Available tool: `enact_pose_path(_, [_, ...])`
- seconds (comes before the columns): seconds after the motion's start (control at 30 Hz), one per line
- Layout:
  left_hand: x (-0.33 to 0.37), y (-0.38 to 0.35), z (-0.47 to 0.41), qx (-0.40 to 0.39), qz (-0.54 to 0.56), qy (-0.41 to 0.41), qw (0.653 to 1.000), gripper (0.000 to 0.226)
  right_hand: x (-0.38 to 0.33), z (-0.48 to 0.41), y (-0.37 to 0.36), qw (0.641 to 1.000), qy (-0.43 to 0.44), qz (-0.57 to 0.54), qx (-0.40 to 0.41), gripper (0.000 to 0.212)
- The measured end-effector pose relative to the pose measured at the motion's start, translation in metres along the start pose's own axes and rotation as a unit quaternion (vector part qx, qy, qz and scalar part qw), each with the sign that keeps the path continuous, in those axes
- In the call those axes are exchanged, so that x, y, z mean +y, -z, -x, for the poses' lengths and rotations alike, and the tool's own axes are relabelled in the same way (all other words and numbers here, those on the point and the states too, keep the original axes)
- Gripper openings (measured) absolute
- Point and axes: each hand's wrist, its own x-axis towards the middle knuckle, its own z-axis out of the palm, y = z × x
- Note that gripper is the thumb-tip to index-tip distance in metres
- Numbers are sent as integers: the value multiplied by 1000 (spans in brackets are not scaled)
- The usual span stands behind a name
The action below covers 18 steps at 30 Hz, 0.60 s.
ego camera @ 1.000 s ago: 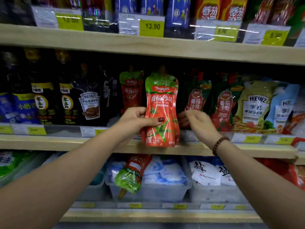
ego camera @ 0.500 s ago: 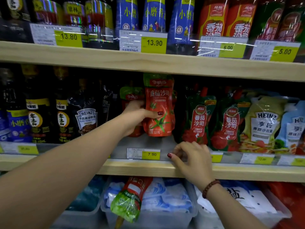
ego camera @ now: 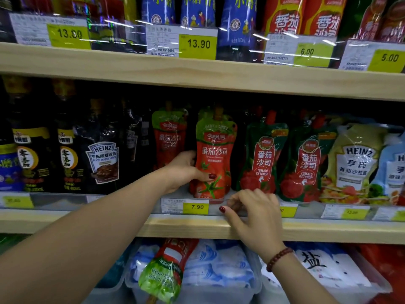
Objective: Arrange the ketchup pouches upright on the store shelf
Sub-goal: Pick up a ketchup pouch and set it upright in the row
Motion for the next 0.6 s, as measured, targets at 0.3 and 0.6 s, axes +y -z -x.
enact_pose_path(0.3, [-8,2,5,-12,-106,20,994,68,0,2,1,1000,4,-2,0,17])
enact_pose_path(0.6, [-14,-2,-12,6,-144,28,989,61,1,3,-2,1000,7,-13,16,16])
